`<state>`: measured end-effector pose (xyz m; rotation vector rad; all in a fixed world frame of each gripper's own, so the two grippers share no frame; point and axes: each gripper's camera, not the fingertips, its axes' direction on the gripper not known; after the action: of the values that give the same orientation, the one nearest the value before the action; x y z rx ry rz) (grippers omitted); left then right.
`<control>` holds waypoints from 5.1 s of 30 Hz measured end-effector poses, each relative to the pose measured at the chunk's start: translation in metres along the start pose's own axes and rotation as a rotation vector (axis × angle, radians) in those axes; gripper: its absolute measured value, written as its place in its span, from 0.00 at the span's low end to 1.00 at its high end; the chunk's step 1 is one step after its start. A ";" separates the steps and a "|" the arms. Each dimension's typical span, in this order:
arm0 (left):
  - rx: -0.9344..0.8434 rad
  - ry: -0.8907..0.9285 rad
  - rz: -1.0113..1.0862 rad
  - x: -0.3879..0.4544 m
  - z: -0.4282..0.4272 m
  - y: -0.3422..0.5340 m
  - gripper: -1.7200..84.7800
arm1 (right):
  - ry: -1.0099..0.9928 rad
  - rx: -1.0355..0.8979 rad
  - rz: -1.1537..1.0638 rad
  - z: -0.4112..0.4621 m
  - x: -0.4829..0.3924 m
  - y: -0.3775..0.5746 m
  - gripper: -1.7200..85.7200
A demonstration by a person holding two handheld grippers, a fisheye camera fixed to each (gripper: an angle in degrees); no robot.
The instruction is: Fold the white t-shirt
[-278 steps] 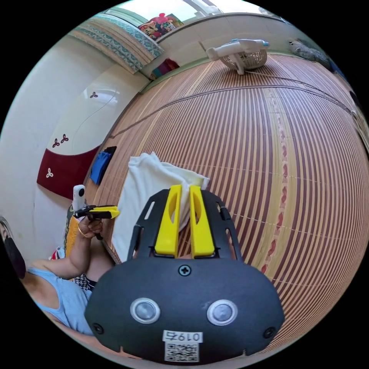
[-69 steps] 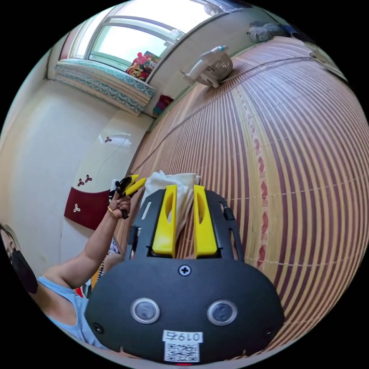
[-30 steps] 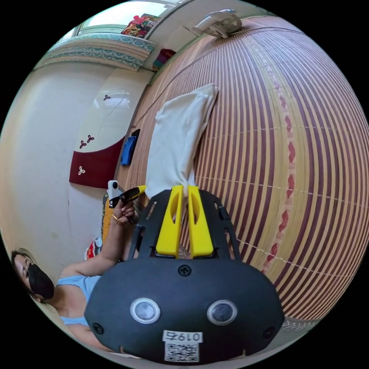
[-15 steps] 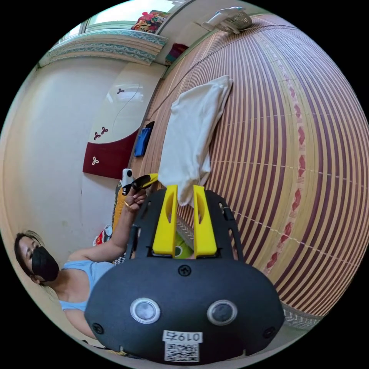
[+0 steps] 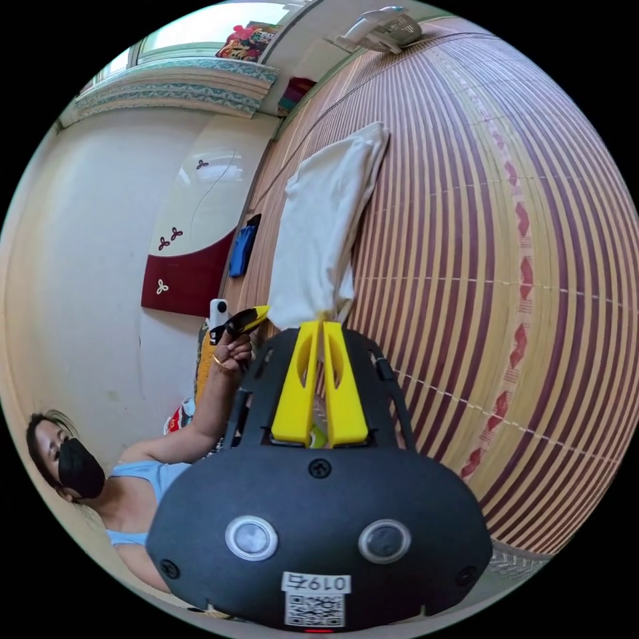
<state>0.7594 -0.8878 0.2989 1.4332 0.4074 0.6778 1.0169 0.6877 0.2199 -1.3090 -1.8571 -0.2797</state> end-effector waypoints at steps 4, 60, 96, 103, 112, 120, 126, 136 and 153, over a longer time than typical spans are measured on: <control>-0.009 -0.008 0.001 -0.004 -0.001 -0.003 0.04 | 0.028 -0.021 0.021 0.002 0.010 0.000 0.02; 0.057 -0.499 0.341 0.080 0.020 0.100 0.03 | 0.725 0.135 -0.287 0.137 -0.073 0.147 0.01; 0.168 -0.882 0.450 0.168 0.155 0.335 0.03 | 1.014 0.716 -0.276 0.394 -0.076 0.381 0.01; 0.210 -0.930 0.470 0.170 0.174 0.351 0.03 | 1.041 0.618 -0.272 0.408 -0.060 0.382 0.01; 0.261 -0.947 0.505 0.135 0.178 0.339 0.03 | 1.079 0.649 -0.287 0.428 -0.045 0.377 0.01; 0.323 -0.903 0.523 0.082 0.154 0.332 0.03 | 1.035 0.714 -0.275 0.423 -0.021 0.370 0.03; 0.259 -0.891 0.457 0.052 0.150 0.317 0.03 | 1.088 0.613 -0.248 0.436 -0.002 0.350 0.01; 0.256 -0.847 0.422 0.056 0.129 0.299 0.03 | 1.087 0.598 -0.246 0.433 0.012 0.347 0.01; 0.256 -0.885 0.496 0.061 0.131 0.297 0.03 | 1.000 0.611 -0.237 0.404 0.031 0.351 0.02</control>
<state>0.8343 -0.9483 0.6149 1.9379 -0.5896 0.3156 1.1159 1.1014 -0.1065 -0.3752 -1.0753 -0.3629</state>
